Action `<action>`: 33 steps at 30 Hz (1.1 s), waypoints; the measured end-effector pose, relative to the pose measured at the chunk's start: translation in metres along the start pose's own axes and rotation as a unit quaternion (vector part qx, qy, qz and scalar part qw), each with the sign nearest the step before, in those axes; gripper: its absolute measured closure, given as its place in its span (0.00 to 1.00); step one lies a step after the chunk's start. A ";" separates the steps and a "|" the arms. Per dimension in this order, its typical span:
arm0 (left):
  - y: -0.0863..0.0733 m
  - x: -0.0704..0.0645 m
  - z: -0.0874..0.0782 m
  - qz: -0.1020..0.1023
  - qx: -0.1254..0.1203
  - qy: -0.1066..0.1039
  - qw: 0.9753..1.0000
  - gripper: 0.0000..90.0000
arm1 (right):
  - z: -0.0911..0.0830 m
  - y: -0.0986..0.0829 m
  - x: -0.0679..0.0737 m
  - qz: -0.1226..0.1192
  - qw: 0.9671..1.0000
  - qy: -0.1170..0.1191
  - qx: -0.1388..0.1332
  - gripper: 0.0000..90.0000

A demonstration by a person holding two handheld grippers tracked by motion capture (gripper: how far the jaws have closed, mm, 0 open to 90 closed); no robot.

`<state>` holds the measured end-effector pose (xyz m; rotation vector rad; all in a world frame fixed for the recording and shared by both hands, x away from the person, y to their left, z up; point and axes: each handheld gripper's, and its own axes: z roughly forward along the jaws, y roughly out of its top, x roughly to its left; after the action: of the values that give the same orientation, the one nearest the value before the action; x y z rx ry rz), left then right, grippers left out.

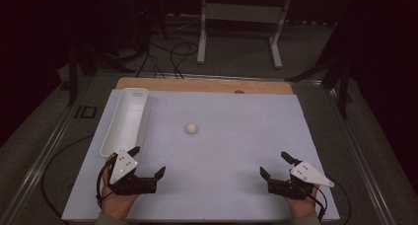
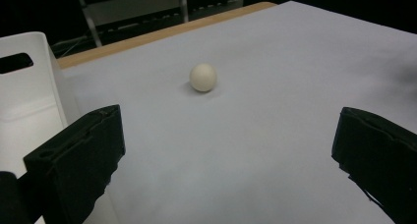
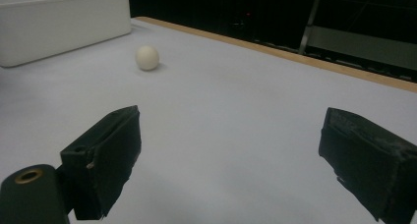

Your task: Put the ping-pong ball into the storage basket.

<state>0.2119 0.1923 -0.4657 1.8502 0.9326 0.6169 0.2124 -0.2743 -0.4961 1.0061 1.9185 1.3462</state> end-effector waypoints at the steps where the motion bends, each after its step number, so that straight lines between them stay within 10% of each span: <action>1: 0.001 0.000 0.000 0.000 0.000 0.001 1.000 0.00 | 0.000 0.000 0.000 0.000 1.000 0.000 0.000 0.10; 33: 0.022 -0.008 0.023 0.010 0.022 0.007 1.000 0.00 | 0.002 0.000 0.000 0.001 1.000 0.000 0.001 0.09</action>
<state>0.2317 0.1676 -0.4561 1.8986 0.9441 0.6259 0.2141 -0.2737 -0.4968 1.0087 1.9189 1.3462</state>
